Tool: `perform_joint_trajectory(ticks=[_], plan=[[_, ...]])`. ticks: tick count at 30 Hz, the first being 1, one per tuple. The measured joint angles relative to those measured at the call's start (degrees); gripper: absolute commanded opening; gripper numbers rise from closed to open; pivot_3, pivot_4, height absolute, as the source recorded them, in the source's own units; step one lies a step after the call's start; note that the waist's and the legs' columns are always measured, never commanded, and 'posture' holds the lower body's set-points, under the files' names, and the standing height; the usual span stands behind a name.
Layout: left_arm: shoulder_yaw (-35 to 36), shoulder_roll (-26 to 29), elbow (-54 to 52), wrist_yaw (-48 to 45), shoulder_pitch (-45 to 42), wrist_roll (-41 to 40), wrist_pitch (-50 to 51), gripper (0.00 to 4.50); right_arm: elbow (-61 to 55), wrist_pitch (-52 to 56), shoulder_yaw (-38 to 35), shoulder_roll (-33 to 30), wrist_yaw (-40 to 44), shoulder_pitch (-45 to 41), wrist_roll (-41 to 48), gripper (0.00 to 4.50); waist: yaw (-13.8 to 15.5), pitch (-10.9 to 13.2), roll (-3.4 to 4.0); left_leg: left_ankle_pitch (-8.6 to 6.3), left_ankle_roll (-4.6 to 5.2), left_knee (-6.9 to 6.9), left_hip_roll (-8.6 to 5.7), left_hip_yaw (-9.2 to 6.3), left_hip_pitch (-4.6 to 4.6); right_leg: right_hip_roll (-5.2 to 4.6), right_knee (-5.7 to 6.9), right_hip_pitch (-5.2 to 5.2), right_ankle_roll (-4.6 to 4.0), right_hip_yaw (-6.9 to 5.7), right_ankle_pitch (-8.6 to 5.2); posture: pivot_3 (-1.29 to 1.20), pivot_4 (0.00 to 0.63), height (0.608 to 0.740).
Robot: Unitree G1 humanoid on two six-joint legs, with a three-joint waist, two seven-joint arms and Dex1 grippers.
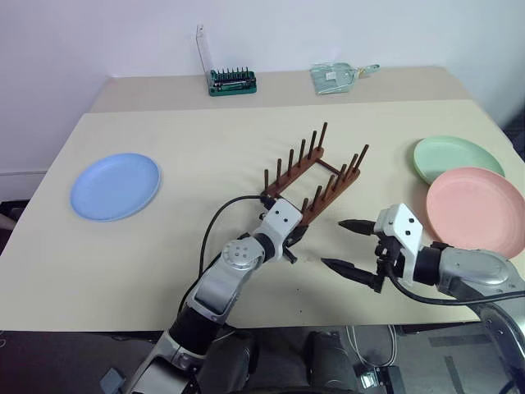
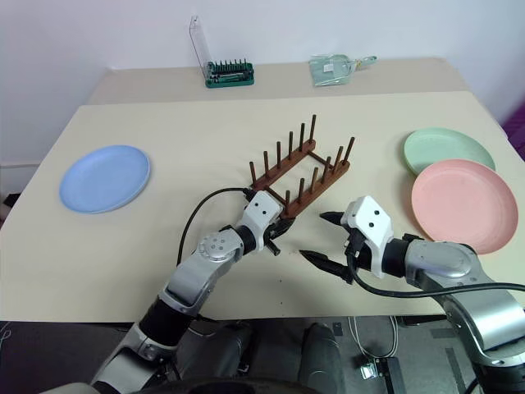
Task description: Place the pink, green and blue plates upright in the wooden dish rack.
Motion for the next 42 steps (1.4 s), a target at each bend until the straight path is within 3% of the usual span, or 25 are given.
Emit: perform_joint_trajectory(ticks=[4,8,17,18,21,23,24,26,27,31,33,37,42], plan=[[0.4,6.9,5.3,-16.2,-3.9,-3.9,-8.6,0.75,1.7,-1.0,-4.3,-0.2,0.1,5.4,-1.6,4.50,0.1,0.0,0.01,0.00,0.00,0.01,-0.03,-0.01,-0.09,-0.02,-0.02,-0.06,-0.01,0.00,0.00,0.00,0.150,0.740],[0.4,8.9,13.5,-29.1,-10.1,-6.1,-14.9,0.75,1.1,-2.8,-9.6,0.0,0.9,13.4,-2.7,4.50,0.2,0.0,-0.01,-0.02,0.04,0.01,-0.07,-0.02,-0.10,-0.05,-0.04,-0.06,0.00,-0.01,0.01,0.00,0.150,0.740],[0.9,5.8,33.5,-37.1,-19.6,-5.1,-26.6,0.75,-4.3,-4.6,-13.4,4.9,-2.6,21.4,-4.4,4.50,-0.1,0.1,-0.10,-0.03,0.05,0.00,-0.04,0.02,-0.07,-0.04,-0.04,-0.06,0.01,0.01,0.01,0.00,0.150,0.740],[1.2,5.6,34.5,-37.5,-20.1,-5.2,-26.7,1.80,-4.7,-4.6,-13.3,5.3,-3.1,21.6,-4.6,4.50,-0.1,0.1,-0.12,-0.02,0.05,0.01,-0.04,0.02,-0.06,-0.04,-0.04,-0.04,0.02,0.01,0.02,0.00,0.150,0.740],[2.5,4.8,36.2,-37.4,-20.3,-5.2,-26.5,3.26,-4.9,-4.7,-13.2,5.8,-4.3,21.6,-5.2,4.50,-0.1,0.1,-0.13,-0.02,0.06,0.01,-0.05,0.02,-0.05,-0.04,-0.04,-0.04,0.04,0.02,0.03,0.00,0.150,0.740],[2.8,5.0,35.6,-37.1,-20.1,-4.9,-25.7,4.28,-4.7,-4.9,-13.1,5.9,-5.0,21.1,-5.9,3.94,-0.2,0.1,-0.13,-0.02,0.06,0.01,-0.04,0.02,-0.04,-0.04,-0.04,-0.04,0.04,0.02,0.03,0.00,0.150,0.740],[3.1,5.8,33.8,-36.9,-19.5,-4.9,-24.1,4.50,-4.4,-4.9,-12.9,5.8,-5.5,20.5,-6.7,3.60,-0.4,0.1,-0.13,-0.02,0.06,0.01,-0.04,0.03,-0.02,-0.03,-0.03,-0.04,0.04,0.04,0.03,0.00,0.150,0.740],[4.1,8.0,29.1,-36.9,-17.0,-5.8,-20.9,4.39,-2.8,-4.8,-12.6,5.2,-6.3,19.4,-8.4,2.65,-0.8,0.1,-0.12,-0.02,0.05,-0.01,-0.02,0.02,-0.01,-0.01,-0.01,-0.04,0.04,0.06,0.02,0.00,0.150,0.740],[5.0,9.3,26.2,-37.1,-15.4,-6.4,-18.8,4.12,-1.8,-4.5,-12.2,4.8,-6.8,18.9,-9.2,2.18,-1.0,0.1,-0.13,-0.02,0.05,-0.03,-0.02,0.01,-0.01,-0.01,0.01,-0.06,0.04,0.06,0.02,0.00,0.150,0.740],[5.2,13.5,13.2,-38.4,-9.2,-8.5,-9.8,2.20,1.8,-3.6,-9.7,4.2,-7.5,16.3,-11.4,0.13,-1.5,0.1,-0.10,-0.02,0.05,-0.04,-0.03,0.00,-0.03,-0.01,0.00,-0.06,0.03,0.07,0.03,0.00,0.150,0.740],[3.9,13.0,8.5,-37.0,-8.3,-8.4,-5.7,1.24,2.8,-3.3,-7.7,3.4,-7.8,14.1,-12.6,0.00,-1.2,0.1,-0.12,-0.02,0.05,0.02,-0.06,-0.03,-0.05,-0.02,-0.01,-0.02,0.03,0.07,0.03,0.00,0.150,0.740],[0.5,10.1,1.1,-32.9,-7.4,-7.7,0.3,1.24,6.0,-3.3,-3.2,2.8,-9.4,8.6,-16.4,0.00,-1.3,0.1,-0.14,-0.02,0.05,0.01,-0.05,-0.02,-0.02,-0.02,-0.02,0.00,0.04,0.07,0.03,0.00,0.150,0.740],[-2.1,5.4,3.6,-23.6,-7.7,-2.7,2.3,1.24,12.0,-5.5,3.8,2.8,-10.9,0.2,-21.8,0.00,-1.6,0.1,-0.19,0.02,-0.02,-0.03,-0.02,0.02,0.01,-0.01,0.00,-0.02,0.04,0.08,0.03,0.00,0.150,0.740]])
